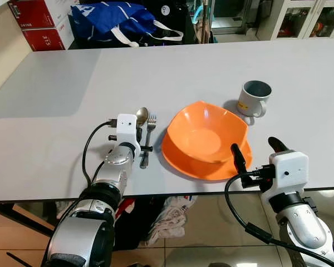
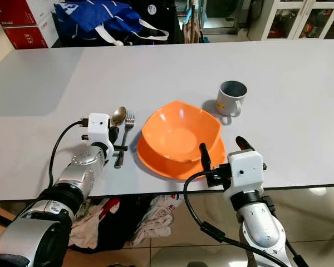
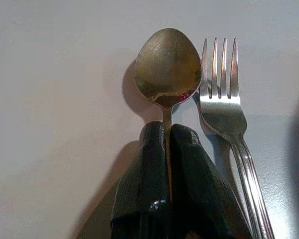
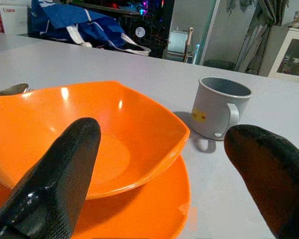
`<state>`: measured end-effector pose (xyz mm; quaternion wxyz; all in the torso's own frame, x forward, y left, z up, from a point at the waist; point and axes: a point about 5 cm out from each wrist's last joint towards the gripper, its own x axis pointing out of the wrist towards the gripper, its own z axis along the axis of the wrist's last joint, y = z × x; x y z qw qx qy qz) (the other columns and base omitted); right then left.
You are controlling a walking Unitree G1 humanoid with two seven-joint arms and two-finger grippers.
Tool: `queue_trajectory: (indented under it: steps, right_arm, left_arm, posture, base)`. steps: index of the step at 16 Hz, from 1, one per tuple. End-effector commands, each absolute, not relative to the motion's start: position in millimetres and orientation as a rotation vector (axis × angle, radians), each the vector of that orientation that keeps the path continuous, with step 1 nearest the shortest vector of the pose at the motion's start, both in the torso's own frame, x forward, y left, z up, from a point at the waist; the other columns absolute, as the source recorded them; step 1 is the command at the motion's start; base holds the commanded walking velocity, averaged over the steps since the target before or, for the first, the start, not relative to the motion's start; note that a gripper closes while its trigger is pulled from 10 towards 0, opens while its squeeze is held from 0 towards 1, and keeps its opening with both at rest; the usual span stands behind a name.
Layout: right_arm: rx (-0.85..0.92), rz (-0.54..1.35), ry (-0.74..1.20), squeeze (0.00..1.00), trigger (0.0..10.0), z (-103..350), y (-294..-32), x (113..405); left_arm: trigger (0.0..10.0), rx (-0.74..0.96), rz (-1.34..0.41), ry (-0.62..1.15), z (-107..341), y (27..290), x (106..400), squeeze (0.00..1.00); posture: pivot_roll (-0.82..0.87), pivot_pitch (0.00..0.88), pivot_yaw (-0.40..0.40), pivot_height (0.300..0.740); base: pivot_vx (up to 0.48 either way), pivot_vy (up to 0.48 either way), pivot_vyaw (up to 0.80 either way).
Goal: Setting the table
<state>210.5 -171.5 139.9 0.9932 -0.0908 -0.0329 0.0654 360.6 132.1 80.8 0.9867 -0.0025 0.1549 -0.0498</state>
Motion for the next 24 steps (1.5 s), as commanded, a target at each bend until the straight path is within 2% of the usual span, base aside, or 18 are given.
queue_trajectory:
  steps: [1, 9, 10, 11, 12, 24]
  right_arm:
    - [-0.185, 0.128, -0.08, 0.0, 10.0, 144.9, -170.4, 210.4]
    - [-0.179, 0.126, -0.079, 0.0, 10.0, 144.8, -168.7, 212.1]
    - [-0.178, 0.127, -0.079, 0.0, 10.0, 144.8, -168.5, 212.2]
    - [-0.177, 0.129, -0.079, 0.0, 10.0, 144.6, -168.2, 212.7]
    - [-0.178, 0.129, -0.079, 0.0, 10.0, 144.6, -168.1, 212.8]
    - [-0.173, 0.139, -0.081, 0.0, 10.0, 140.6, -167.3, 218.7]
  left_arm:
    - [10.0, 0.012, -0.107, 0.325, 79.4, 132.2, 360.9, 0.0]
    - [10.0, 0.038, -0.104, 0.355, 71.2, 134.9, 355.7, 0.0]
    - [10.0, 0.039, -0.103, 0.357, 70.8, 135.2, 355.4, 0.14]
    - [10.0, 0.044, -0.098, 0.362, 70.2, 135.7, 355.1, 0.82]
    - [10.0, 0.046, -0.096, 0.363, 70.1, 135.9, 355.1, 1.0]
    - [10.0, 0.065, -0.068, 0.375, 70.9, 138.1, 355.6, 1.0]
  posture:
    - [-0.3, 0.065, 0.083, 0.74]
    - [-0.29, 0.061, 0.086, 0.74]
    - [-0.29, 0.06, 0.085, 0.74]
    - [-0.29, 0.06, 0.086, 0.74]
    - [-0.29, 0.06, 0.086, 0.74]
    - [-0.27, 0.028, 0.085, 0.74]
  base:
    - [0.0, 0.0, 0.0]
    - [0.0, 0.0, 0.0]
    - [0.0, 0.0, 0.0]
    - [0.0, 0.0, 0.0]
    - [0.0, 0.0, 0.0]
    - [0.0, 0.0, 0.0]
